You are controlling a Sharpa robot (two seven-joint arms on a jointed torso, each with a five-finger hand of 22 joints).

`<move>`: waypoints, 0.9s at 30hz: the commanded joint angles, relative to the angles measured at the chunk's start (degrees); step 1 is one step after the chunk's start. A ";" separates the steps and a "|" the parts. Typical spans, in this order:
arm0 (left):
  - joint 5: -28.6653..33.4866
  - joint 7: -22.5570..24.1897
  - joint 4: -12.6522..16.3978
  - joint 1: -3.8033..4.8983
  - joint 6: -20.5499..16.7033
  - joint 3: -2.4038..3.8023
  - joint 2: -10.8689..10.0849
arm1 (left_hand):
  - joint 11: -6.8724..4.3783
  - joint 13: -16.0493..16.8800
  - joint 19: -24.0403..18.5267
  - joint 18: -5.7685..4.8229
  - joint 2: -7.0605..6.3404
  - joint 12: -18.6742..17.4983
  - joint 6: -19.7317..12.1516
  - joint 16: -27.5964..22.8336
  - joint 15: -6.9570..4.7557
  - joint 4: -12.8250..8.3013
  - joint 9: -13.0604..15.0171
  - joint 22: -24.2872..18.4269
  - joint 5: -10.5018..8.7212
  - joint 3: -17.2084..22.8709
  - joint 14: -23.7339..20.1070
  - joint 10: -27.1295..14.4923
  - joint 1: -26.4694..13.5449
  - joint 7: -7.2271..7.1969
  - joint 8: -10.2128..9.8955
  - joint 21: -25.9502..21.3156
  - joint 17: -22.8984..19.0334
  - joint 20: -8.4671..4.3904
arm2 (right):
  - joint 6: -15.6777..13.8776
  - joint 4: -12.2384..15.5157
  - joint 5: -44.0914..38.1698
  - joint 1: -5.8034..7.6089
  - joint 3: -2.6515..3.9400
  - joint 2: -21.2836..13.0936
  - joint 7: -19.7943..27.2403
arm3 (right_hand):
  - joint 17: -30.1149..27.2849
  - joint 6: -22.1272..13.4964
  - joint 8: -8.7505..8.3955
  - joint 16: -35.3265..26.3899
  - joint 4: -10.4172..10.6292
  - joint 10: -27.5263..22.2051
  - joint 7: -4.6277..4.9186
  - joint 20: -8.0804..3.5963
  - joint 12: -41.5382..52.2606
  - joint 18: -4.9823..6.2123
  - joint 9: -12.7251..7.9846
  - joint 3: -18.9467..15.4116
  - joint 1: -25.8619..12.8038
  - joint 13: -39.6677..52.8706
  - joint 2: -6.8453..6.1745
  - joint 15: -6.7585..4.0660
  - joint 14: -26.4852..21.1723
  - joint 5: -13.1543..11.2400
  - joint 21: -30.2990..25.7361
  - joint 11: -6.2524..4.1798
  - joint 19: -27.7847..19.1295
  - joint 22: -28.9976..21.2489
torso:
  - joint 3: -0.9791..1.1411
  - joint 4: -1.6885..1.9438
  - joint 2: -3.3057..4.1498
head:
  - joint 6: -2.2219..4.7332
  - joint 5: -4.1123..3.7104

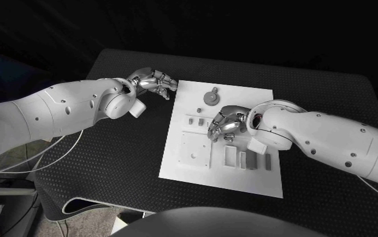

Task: Assemble the parts on the task board

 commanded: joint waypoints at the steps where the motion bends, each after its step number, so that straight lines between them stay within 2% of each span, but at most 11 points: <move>1: 0.04 0.76 0.08 0.03 -0.12 0.03 0.14 | 0.06 -0.07 0.25 0.88 0.14 -0.05 0.15 0.16 -0.03 -0.08 -0.07 -0.08 -0.20 -0.03 0.56 -0.28 0.02 0.33 0.32 -0.05 0.10 0.08 | 0.13 0.06 -0.47 -0.01 0.02 0.02 0.50 | -0.05 0.06 0.31 0.15 -0.28 0.06 0.27 -0.29 0.37 1.23 0.08 0.03 -0.23 0.08 -0.04 -0.36 -0.11 -0.14 0.19 0.08 0.13 0.94 | -0.03 0.01 0.00 | 0.04 0.02; 27: 0.07 0.78 -0.07 0.03 -0.03 0.02 0.21 | 0.06 -0.07 0.25 0.88 0.15 -0.05 0.15 0.15 -0.03 -0.09 -0.08 -0.09 -0.20 -0.04 0.56 -0.28 0.00 0.33 0.33 -0.05 0.10 0.08 | -1.05 0.13 -0.39 0.04 0.04 -0.07 2.55 | -0.09 -0.06 0.22 0.12 -0.25 -0.08 0.34 -0.35 0.29 1.23 0.12 -0.08 -0.47 0.12 -0.34 -0.34 0.07 -0.15 0.21 0.11 0.35 0.89 | -0.02 0.00 0.03 | 0.21 -0.07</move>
